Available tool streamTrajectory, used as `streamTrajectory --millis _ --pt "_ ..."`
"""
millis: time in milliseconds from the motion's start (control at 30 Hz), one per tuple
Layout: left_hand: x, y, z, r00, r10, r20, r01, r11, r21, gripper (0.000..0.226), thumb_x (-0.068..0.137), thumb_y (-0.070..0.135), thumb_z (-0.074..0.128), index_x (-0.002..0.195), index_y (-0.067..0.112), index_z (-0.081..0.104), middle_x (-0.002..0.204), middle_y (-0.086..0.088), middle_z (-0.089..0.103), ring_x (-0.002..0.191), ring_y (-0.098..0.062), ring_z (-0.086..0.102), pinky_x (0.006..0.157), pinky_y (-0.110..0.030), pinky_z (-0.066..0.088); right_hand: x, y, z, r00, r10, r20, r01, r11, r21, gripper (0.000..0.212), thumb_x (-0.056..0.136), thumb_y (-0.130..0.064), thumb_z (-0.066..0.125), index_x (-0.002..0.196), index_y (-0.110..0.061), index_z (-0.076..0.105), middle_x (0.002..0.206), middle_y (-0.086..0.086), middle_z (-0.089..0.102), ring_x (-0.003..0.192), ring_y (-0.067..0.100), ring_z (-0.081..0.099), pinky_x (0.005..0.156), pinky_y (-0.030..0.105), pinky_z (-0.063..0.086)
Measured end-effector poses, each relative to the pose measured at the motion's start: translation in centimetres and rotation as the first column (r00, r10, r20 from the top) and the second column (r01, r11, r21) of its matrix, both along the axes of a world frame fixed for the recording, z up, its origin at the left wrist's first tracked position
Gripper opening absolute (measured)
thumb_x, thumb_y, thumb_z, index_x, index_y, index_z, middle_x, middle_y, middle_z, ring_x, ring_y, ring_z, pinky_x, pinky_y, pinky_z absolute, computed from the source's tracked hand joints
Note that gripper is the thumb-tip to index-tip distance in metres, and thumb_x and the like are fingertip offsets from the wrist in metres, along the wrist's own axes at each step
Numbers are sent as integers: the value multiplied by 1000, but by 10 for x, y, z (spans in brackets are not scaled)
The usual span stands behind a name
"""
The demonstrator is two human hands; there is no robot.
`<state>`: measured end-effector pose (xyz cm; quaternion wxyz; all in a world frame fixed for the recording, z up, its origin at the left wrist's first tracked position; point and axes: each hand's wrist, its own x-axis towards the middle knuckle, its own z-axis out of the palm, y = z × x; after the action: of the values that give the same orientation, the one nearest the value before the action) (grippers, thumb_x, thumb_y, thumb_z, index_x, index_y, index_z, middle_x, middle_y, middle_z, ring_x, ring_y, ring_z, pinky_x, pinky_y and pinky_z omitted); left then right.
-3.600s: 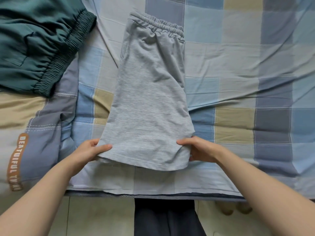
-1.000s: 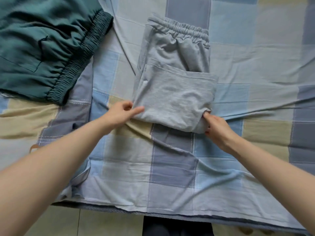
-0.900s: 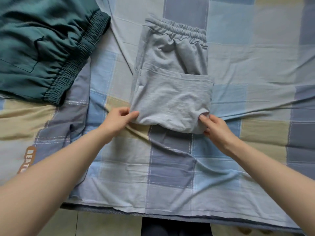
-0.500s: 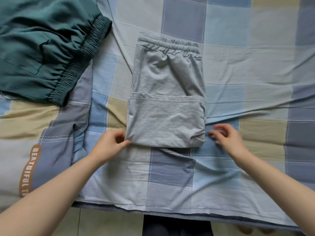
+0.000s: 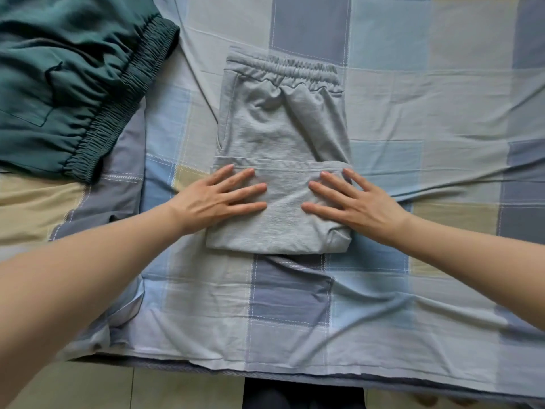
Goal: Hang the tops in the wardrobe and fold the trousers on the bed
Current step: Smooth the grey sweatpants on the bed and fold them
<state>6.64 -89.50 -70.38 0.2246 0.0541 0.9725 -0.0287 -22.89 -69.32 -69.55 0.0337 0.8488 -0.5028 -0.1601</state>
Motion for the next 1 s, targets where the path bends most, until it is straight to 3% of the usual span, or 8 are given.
streamTrajectory --millis 133,300,467,533,633,767,833,1000 --pt "4 -5 -3 992 104 -69 -102 994 33 72 95 14 35 156 31 -1 164 -1 4 150 -32 3 122 -48 11 -4 5 -18 992 -78 98 75 997 28 55 95 -13 35 147 -29 36 153 7 34 139 31 36 108 52 35" --pt "3 9 6 968 241 -73 -235 969 83 90 76 -4 43 155 25 12 163 -6 8 150 -33 4 121 -49 11 -7 5 -10 981 -116 153 99 988 115 59 91 -10 31 147 -27 37 153 9 34 140 33 32 111 52 31" --pt "10 35 30 946 270 178 -310 913 264 98 73 -7 34 153 37 -2 161 3 -14 148 -24 -18 122 -36 -8 -7 29 26 960 -157 233 62 927 369 67 84 -11 37 148 -28 32 155 5 29 144 29 25 116 49 25" --pt "17 54 42 897 274 346 -422 762 491 92 77 -5 42 153 38 14 162 10 -1 150 -13 -8 121 -25 -3 -1 51 42 904 -275 328 38 815 579 70 86 -13 41 150 -34 23 158 -6 21 148 16 15 120 38 14" --pt "29 75 61 666 272 694 -732 61 679 40 89 22 59 129 23 59 137 6 57 128 -3 47 109 -23 36 10 83 64 558 -675 482 117 639 760 48 87 -24 46 133 -33 52 137 -14 54 128 6 49 105 31 41" --pt "36 70 60 192 322 927 -681 -637 362 25 92 30 63 107 12 72 118 -15 69 108 -28 66 90 -40 53 25 88 72 -275 -861 428 269 358 894 13 94 -17 56 99 -18 67 103 -2 69 95 3 60 86 28 51" --pt "35 68 52 68 444 893 -621 -682 387 33 84 42 70 110 22 72 115 -4 72 104 -19 69 88 -34 54 31 78 64 -444 -837 319 249 227 942 20 96 -25 50 109 -15 61 108 1 66 99 6 59 88 30 50" --pt "19 112 36 -70 710 700 -616 -583 530 28 90 18 69 117 18 61 109 1 72 92 -5 69 74 -18 53 56 60 34 -517 -841 156 258 21 966 44 96 -36 53 132 -15 40 126 -7 49 116 8 49 93 21 42"
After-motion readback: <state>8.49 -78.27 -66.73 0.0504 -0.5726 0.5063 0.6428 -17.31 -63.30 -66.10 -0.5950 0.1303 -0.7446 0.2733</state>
